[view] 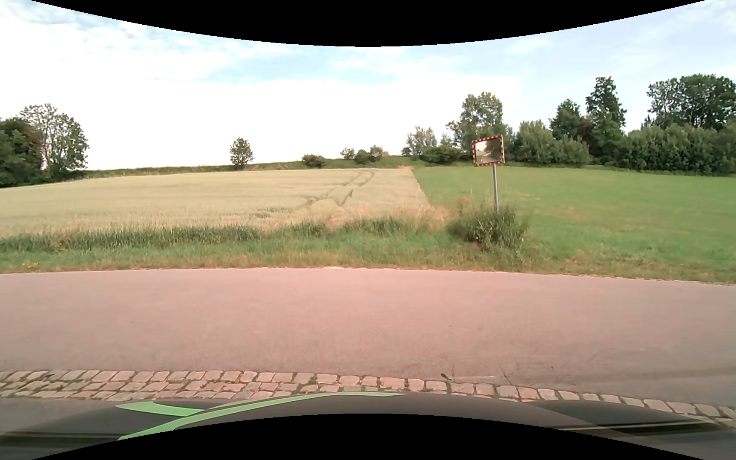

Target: Follow the waypoints while adhering to traffic rules and regulations

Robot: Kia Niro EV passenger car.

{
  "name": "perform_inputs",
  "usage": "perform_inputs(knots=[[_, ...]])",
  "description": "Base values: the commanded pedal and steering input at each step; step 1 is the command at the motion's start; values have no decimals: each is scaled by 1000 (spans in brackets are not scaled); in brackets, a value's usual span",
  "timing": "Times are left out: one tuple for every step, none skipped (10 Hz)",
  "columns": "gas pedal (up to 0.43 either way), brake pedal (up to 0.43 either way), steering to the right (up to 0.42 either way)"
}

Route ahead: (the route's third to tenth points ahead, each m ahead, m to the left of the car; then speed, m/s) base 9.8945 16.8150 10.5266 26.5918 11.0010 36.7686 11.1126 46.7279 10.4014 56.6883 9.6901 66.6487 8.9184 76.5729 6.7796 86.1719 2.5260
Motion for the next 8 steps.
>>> perform_inputs(knots=[[0,305,12],[0,305,-1],[0,305,-17],[0,305,-29],[0,305,-40],[0,305,-53],[0,311,-74],[0,305,-97]])
